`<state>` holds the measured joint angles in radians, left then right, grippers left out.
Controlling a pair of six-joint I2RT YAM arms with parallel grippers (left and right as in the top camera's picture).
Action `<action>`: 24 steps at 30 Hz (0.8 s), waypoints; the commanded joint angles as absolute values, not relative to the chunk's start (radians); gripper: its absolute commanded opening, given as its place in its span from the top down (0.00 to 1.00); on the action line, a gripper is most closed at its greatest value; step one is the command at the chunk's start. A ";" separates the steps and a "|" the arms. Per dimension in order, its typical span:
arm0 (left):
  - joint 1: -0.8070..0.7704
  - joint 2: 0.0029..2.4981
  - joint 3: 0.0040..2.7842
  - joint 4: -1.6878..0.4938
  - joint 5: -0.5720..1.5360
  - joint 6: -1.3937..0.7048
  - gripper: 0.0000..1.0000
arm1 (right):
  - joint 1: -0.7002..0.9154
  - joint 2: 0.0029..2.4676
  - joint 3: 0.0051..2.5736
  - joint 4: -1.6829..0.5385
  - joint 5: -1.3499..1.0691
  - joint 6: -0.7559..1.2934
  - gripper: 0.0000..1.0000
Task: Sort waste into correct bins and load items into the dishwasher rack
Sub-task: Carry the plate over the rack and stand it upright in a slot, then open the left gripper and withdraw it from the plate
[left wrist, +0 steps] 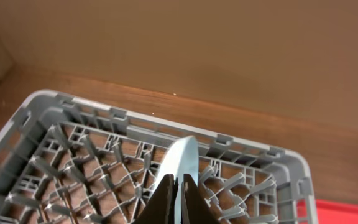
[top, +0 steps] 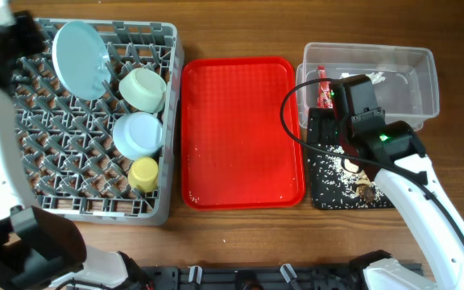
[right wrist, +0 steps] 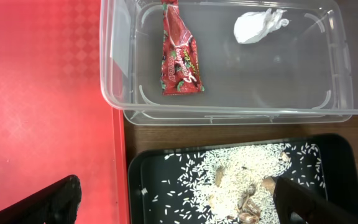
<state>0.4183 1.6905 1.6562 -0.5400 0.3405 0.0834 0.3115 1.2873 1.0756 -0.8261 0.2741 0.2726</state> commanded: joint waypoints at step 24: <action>0.428 1.951 1.655 -0.747 1.073 0.006 0.96 | 0.309 1.286 1.081 -0.823 0.291 0.289 0.00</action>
<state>0.4599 1.9823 1.6489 -0.7391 1.0111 0.0120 0.3115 1.2873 1.0756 -0.8261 0.2741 0.2726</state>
